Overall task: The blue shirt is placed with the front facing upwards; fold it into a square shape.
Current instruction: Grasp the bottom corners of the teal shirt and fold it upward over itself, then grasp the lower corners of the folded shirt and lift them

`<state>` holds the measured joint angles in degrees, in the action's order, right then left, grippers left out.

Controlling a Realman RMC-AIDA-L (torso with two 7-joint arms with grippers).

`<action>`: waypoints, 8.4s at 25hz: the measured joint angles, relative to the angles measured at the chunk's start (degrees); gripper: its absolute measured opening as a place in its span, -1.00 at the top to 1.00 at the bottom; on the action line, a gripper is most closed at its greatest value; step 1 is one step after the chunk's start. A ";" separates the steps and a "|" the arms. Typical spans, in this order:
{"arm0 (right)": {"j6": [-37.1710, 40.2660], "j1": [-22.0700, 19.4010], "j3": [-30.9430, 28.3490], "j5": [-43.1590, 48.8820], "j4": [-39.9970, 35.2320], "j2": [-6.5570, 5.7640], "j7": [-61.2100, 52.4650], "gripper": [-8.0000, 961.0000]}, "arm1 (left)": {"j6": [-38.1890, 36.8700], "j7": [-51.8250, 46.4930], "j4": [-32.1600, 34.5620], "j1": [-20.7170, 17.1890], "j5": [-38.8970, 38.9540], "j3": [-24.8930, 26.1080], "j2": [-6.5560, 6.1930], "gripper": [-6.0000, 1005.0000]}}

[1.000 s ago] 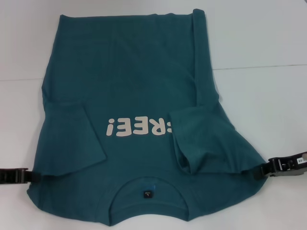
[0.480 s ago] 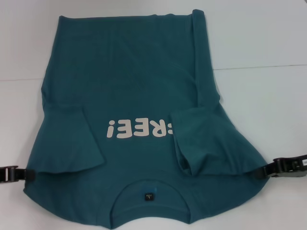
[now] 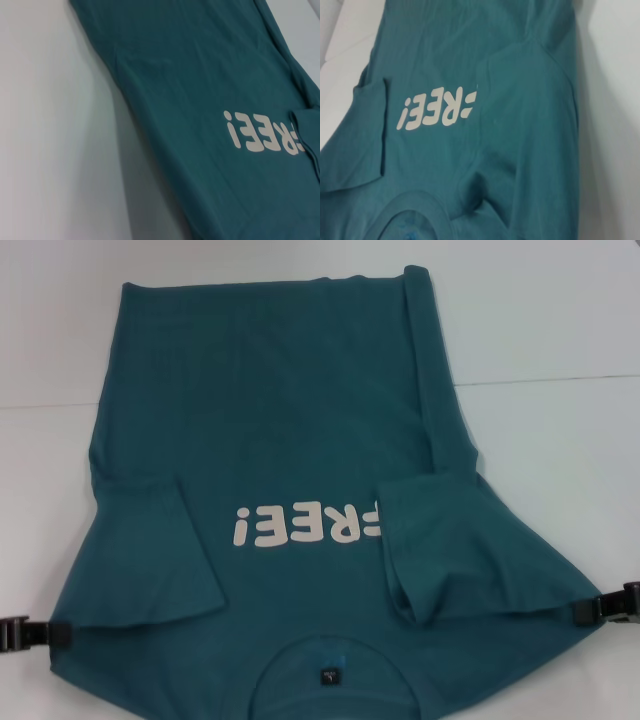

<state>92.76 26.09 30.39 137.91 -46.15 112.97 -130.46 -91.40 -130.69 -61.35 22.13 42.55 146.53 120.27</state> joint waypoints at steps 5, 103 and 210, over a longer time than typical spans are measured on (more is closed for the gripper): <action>2.89 -1.12 -1.65 -0.02 -0.04 -0.03 1.44 0.90 | -1.25 0.10 0.01 -1.45 0.33 0.08 0.06 0.98; -5.86 2.55 -15.28 -18.59 10.77 -1.54 8.66 0.90 | 10.39 11.52 22.47 6.94 17.29 12.73 -4.56 0.93; -27.85 4.48 -0.56 -20.61 8.49 -1.70 2.94 -0.73 | 33.32 -7.09 7.69 6.42 3.31 -15.67 -0.78 -0.24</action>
<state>64.91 30.57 29.83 117.30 -37.67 111.27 -127.52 -58.09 -137.79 -53.66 28.55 45.85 130.86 119.48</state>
